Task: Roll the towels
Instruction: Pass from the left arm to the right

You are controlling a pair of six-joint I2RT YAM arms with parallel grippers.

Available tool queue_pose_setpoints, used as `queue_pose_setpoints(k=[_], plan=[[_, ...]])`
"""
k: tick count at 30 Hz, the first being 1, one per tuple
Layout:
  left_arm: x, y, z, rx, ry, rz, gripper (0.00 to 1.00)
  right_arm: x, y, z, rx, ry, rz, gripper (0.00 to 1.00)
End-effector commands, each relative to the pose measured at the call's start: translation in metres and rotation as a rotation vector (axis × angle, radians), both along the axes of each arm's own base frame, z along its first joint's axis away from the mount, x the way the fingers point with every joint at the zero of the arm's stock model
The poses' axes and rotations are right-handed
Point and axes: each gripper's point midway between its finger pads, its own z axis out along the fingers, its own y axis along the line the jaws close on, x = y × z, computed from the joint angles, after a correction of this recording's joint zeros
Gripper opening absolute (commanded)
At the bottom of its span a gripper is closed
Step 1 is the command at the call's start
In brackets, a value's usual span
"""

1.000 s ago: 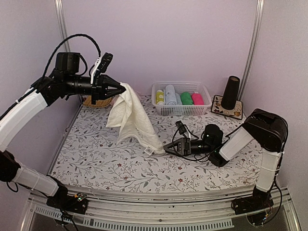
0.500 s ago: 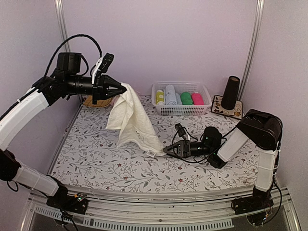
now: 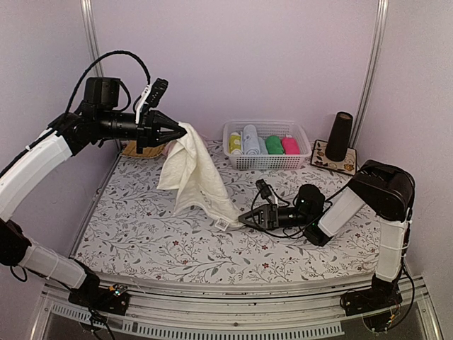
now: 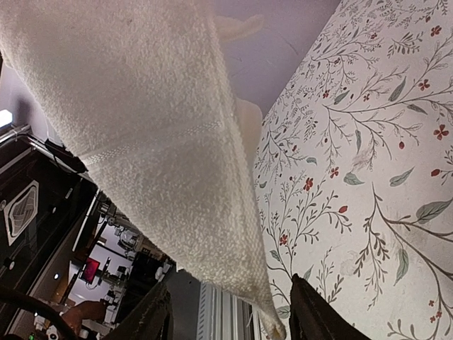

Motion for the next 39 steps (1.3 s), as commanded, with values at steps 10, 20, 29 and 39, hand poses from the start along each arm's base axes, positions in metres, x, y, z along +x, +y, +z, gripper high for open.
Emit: queue_pose_setpoints(k=[10, 20, 29, 39], plan=[[-0.002, -0.002, 0.009, -0.013, -0.052, -0.009, 0.00, 0.001, 0.001, 0.002, -0.009, -0.015, 0.003, 0.03], [-0.030, 0.027, -0.078, 0.181, -0.150, -0.001, 0.83, 0.065, -0.072, 0.079, -0.647, -0.282, -0.374, 0.01], [-0.017, 0.021, -0.151, 0.281, -0.025, 0.015, 0.97, 0.065, -0.121, 0.091, -1.040, -0.440, -0.463, 0.02], [0.115, -0.008, -0.178, 0.283, 0.103, 0.373, 0.93, 0.060, -0.184, 0.117, -1.251, -0.485, -0.695, 0.02]])
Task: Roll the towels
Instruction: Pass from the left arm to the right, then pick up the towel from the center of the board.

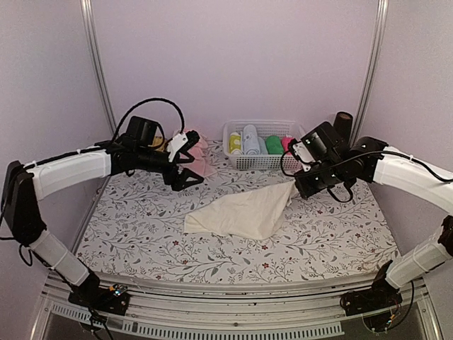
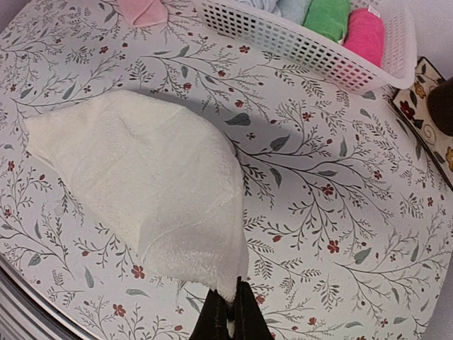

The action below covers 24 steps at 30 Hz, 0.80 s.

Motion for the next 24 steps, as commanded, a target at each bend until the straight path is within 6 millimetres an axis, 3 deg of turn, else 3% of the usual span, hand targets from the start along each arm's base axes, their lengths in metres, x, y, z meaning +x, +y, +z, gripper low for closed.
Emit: queue_pose_setpoints(k=[1, 4, 14, 20, 24], plan=[[0.064, -0.013, -0.028, 0.036, 0.063, 0.183, 0.92, -0.001, -0.035, 0.046, -0.024, -0.134, -0.104, 0.02], [0.078, -0.020, -0.059, 0.093, 0.147, 0.191, 0.87, -0.003, -0.041, 0.054, -0.014, -0.158, -0.123, 0.02], [0.059, -0.042, -0.155, 0.244, 0.344, 0.129, 0.79, -0.006, -0.049, 0.041, -0.039, -0.148, -0.142, 0.02], [0.040, -0.054, -0.176, 0.252, 0.453, 0.053, 0.76, -0.006, -0.049, 0.038, -0.039, -0.147, -0.142, 0.02], [0.034, -0.053, -0.191, 0.306, 0.451, 0.065, 0.66, -0.007, -0.049, 0.041, -0.030, -0.155, -0.139, 0.02]])
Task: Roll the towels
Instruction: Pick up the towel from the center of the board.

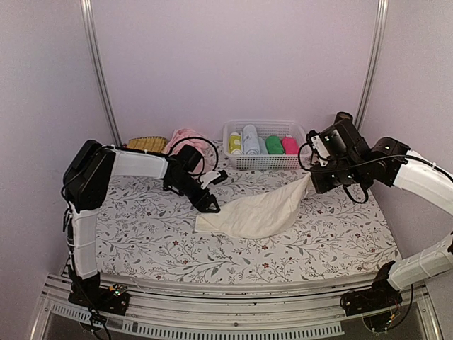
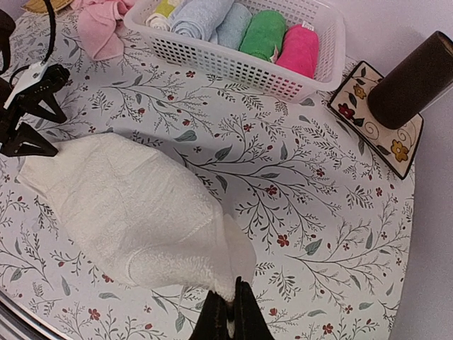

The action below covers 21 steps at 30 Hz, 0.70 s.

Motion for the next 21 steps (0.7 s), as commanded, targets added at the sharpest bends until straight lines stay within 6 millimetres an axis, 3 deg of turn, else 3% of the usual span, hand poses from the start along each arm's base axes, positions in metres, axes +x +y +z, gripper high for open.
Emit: queue_pose_setpoints(k=[1, 5, 9, 13, 15, 18, 19, 21], plan=[[-0.012, -0.009, -0.005, 0.019, 0.021, -0.032, 0.64, 0.000, -0.003, 0.007, 0.017, -0.031, -0.017, 0.02], [-0.023, -0.011, -0.007, 0.002, 0.060, -0.069, 0.52, 0.001, -0.002, 0.009, 0.020, -0.041, -0.013, 0.02], [-0.032, -0.012, -0.010, -0.005, 0.090, -0.096, 0.32, 0.003, -0.002, 0.009, 0.015, -0.048, -0.016, 0.02], [-0.024, -0.007, -0.014, 0.030, 0.067, -0.067, 0.02, 0.006, 0.001, 0.009, 0.013, -0.052, -0.010, 0.02], [-0.012, -0.005, -0.007, 0.030, 0.026, -0.032, 0.00, 0.008, 0.004, 0.006, 0.003, -0.051, -0.002, 0.02], [0.027, 0.007, 0.032, 0.027, -0.131, 0.083, 0.00, 0.016, 0.011, 0.001, -0.012, -0.050, 0.008, 0.02], [0.044, 0.014, 0.057, 0.010, -0.214, 0.131, 0.00, 0.020, 0.014, 0.003, -0.012, -0.053, 0.009, 0.02], [0.067, 0.031, 0.125, -0.039, -0.413, 0.211, 0.00, 0.025, 0.022, 0.008, 0.008, -0.063, 0.017, 0.02]])
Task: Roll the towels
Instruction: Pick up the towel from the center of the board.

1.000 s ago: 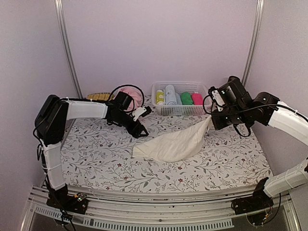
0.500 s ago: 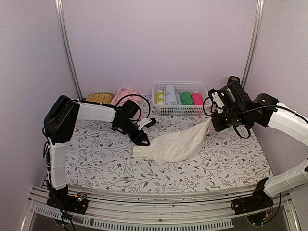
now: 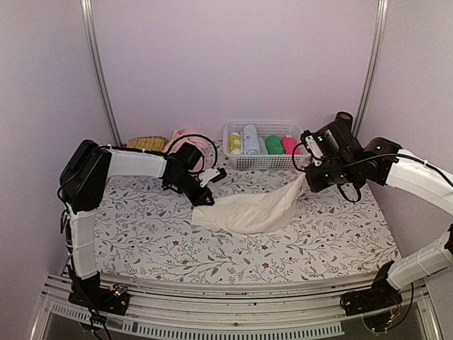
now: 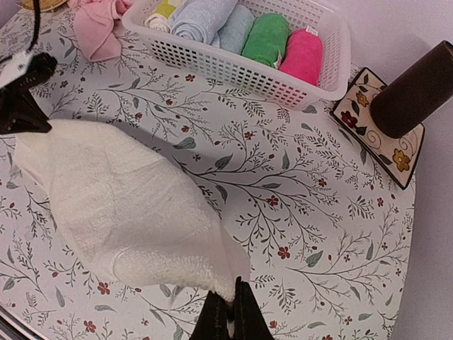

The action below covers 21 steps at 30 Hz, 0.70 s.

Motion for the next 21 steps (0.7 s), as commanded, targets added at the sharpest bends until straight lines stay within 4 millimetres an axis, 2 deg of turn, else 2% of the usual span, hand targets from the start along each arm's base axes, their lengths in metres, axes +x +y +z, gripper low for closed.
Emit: queue_pose_setpoints(k=[1, 3, 5, 6, 7, 8, 10, 11, 12, 14, 15, 17, 18, 21], plan=[[0.068, 0.031, 0.155, -0.115, -0.477, 0.187, 0.00, 0.016, 0.019, 0.015, 0.034, -0.049, 0.024, 0.02], [0.060, 0.043, 0.205, -0.152, -0.638, 0.183, 0.00, 0.016, 0.023, 0.021, 0.057, -0.058, 0.042, 0.02], [0.034, 0.049, 0.231, -0.183, -0.711, 0.135, 0.00, 0.012, 0.023, 0.019, 0.060, -0.046, 0.054, 0.02], [0.017, 0.047, 0.227, -0.185, -0.701, 0.085, 0.00, 0.009, 0.023, 0.016, 0.059, -0.034, 0.062, 0.02], [-0.003, 0.044, 0.214, -0.182, -0.666, 0.015, 0.00, 0.007, 0.021, 0.012, 0.057, -0.026, 0.064, 0.02], [-0.025, 0.042, 0.196, -0.173, -0.611, -0.066, 0.07, 0.003, 0.021, 0.007, 0.058, -0.006, 0.075, 0.02], [-0.081, 0.040, 0.144, -0.145, -0.431, -0.250, 0.18, -0.004, 0.022, -0.004, 0.054, 0.034, 0.095, 0.02], [-0.110, 0.044, 0.114, -0.117, -0.332, -0.333, 0.29, -0.007, 0.021, -0.008, 0.050, 0.049, 0.098, 0.02], [-0.132, 0.049, 0.093, -0.092, -0.252, -0.396, 0.46, -0.009, 0.019, -0.015, 0.037, 0.068, 0.097, 0.02], [-0.161, 0.059, 0.065, -0.056, -0.129, -0.473, 0.71, -0.013, 0.015, -0.029, 0.009, 0.100, 0.093, 0.02], [-0.167, 0.063, 0.058, -0.046, -0.089, -0.487, 0.81, -0.014, 0.014, -0.034, 0.003, 0.109, 0.091, 0.02], [-0.166, 0.065, 0.058, -0.051, -0.078, -0.489, 0.93, -0.016, 0.013, -0.039, -0.003, 0.122, 0.087, 0.02], [-0.160, 0.064, 0.063, -0.069, -0.093, -0.473, 0.96, -0.016, 0.012, -0.041, -0.003, 0.128, 0.083, 0.02], [-0.129, 0.057, 0.091, -0.149, -0.147, -0.403, 0.97, -0.016, 0.010, -0.042, -0.004, 0.126, 0.069, 0.02]])
